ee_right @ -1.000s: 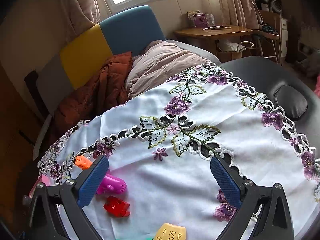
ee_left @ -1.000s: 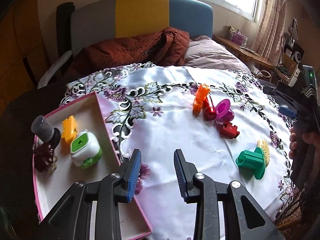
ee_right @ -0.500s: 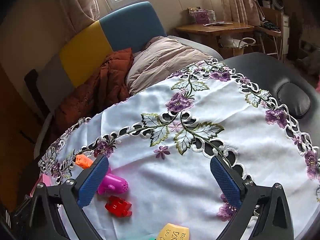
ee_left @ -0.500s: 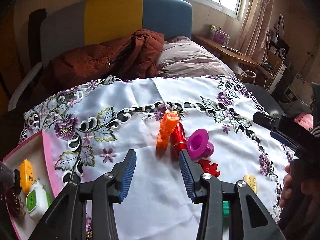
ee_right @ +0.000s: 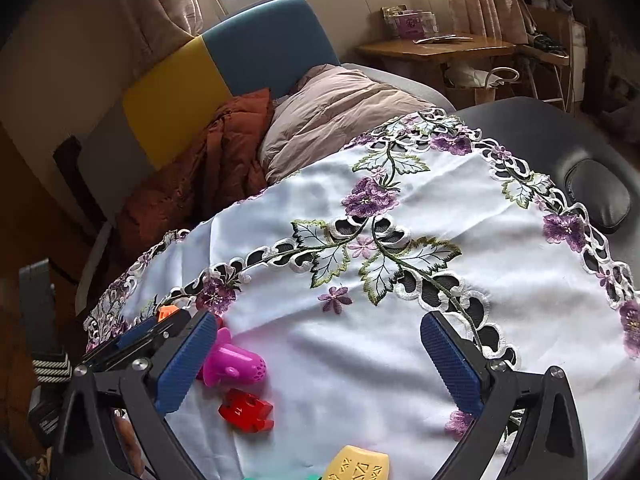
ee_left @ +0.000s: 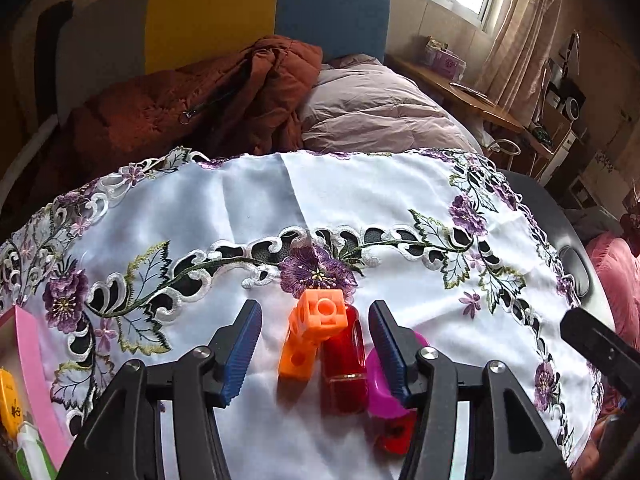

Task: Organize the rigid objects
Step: 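Move the left tool to the orange block and grasp it, then lift the orange block with the left tool while the right tool grasps the magenta cup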

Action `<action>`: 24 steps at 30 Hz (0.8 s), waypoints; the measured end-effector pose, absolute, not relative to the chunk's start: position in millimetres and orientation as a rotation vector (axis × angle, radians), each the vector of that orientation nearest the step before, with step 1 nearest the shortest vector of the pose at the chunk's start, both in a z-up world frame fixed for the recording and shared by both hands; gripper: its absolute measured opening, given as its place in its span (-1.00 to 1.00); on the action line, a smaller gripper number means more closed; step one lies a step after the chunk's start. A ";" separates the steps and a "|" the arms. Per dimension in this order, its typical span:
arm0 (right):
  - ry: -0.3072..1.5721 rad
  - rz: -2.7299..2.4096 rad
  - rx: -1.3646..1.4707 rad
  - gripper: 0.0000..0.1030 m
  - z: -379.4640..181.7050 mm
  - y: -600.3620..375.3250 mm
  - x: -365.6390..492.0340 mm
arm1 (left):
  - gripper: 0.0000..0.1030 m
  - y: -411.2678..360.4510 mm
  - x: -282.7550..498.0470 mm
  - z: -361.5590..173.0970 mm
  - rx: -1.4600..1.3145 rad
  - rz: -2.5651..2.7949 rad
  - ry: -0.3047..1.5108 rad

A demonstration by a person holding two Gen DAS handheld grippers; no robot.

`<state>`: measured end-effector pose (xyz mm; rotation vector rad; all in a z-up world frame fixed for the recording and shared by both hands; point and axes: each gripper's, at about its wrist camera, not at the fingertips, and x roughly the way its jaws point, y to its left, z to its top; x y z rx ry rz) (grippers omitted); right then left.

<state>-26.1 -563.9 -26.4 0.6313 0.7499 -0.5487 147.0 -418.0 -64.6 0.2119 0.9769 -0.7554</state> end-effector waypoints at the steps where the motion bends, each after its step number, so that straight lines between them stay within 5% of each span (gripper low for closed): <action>1: 0.751 -0.550 0.628 0.99 -26.7 -563.5 -25.7 | -0.10 -419.5 150.2 -65.8 0.204 -0.760 0.982; 3: 0.754 -0.552 0.617 0.99 -27.1 -562.5 -24.9 | -0.49 -420.4 153.0 -67.6 0.198 -0.782 0.986; 6: 0.754 -0.552 0.595 0.99 -26.6 -560.7 -24.3 | -0.64 -405.9 150.0 -63.4 0.147 -0.799 0.972; 24: 0.826 -0.474 0.597 0.99 -41.7 -551.8 -14.4 | -0.64 -317.1 73.1 -33.2 0.133 -0.861 0.923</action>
